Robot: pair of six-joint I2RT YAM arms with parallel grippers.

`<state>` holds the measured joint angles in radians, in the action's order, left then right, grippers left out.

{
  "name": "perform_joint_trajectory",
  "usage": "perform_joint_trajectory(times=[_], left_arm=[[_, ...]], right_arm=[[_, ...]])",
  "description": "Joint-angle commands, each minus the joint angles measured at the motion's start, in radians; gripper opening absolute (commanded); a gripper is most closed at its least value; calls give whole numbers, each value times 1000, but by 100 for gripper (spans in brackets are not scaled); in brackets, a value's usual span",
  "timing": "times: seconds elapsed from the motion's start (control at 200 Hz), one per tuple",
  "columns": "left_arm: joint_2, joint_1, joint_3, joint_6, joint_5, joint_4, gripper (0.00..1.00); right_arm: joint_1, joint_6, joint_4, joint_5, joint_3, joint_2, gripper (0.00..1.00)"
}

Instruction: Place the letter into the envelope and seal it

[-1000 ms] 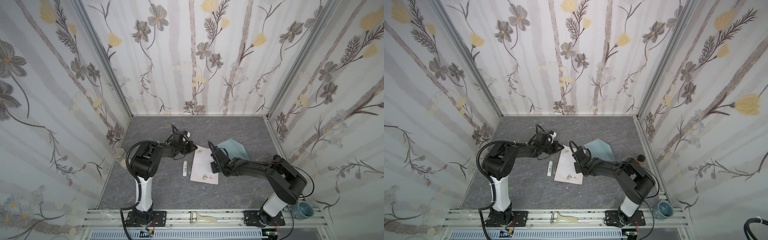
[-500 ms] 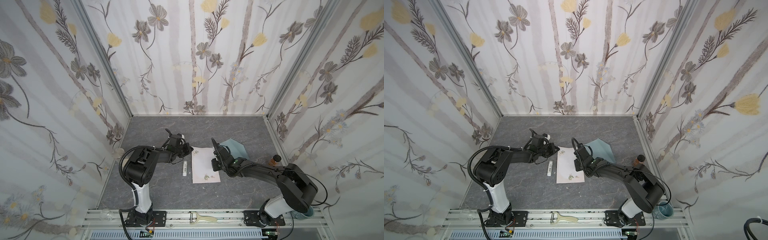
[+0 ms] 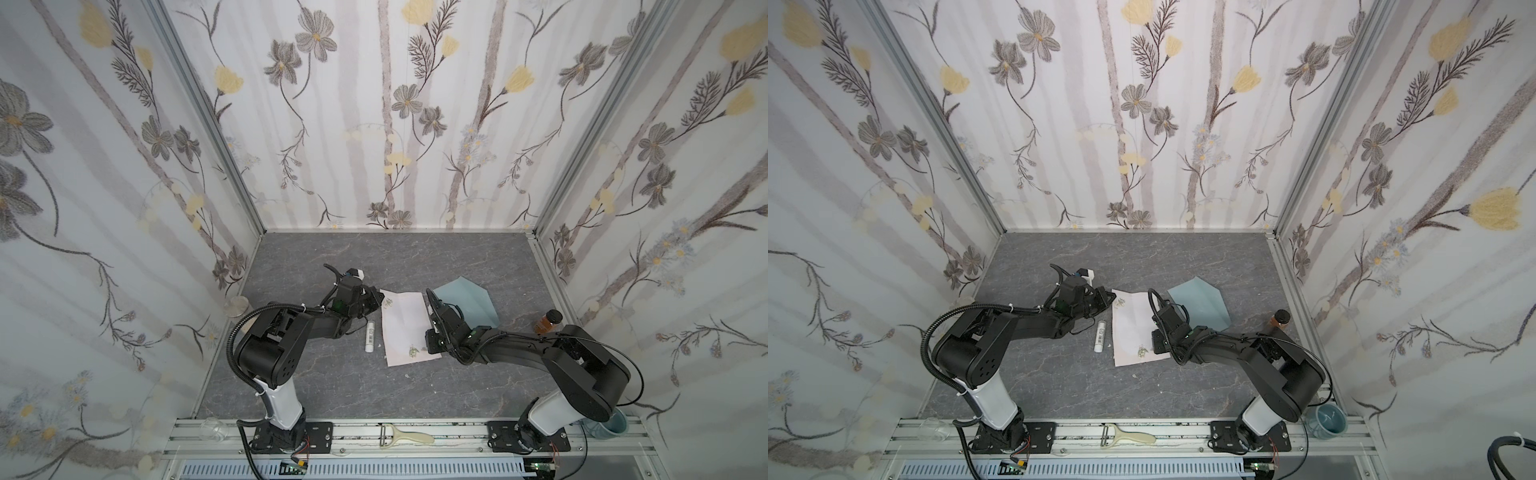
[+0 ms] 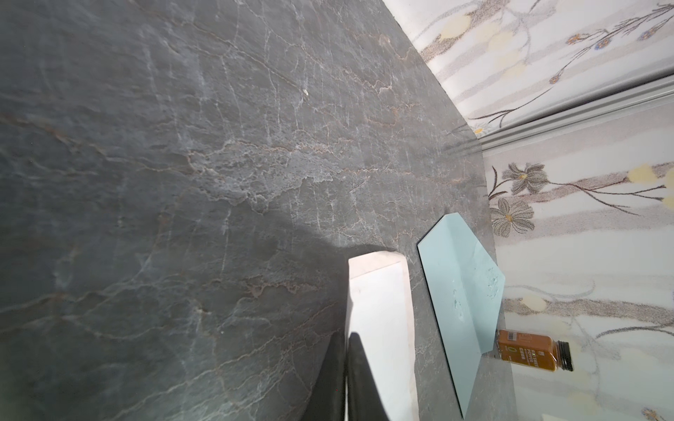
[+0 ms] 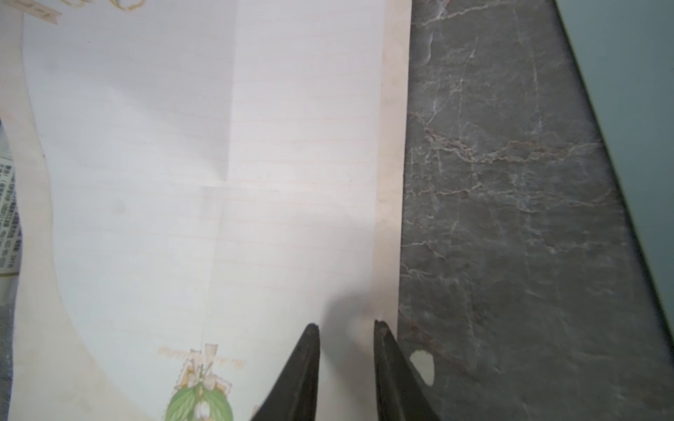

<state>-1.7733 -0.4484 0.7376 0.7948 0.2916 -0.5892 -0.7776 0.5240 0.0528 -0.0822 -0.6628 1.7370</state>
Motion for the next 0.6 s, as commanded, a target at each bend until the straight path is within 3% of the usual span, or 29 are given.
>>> perform_joint_trajectory(times=[0.0,0.595], left_arm=[[19,-9,-16,-66,10,-70,0],[157,-41,-123,-274,80,-130,0]], right_arm=[[0,26,21,-5,10,12,29],[18,54,74,-30,4,14,31]])
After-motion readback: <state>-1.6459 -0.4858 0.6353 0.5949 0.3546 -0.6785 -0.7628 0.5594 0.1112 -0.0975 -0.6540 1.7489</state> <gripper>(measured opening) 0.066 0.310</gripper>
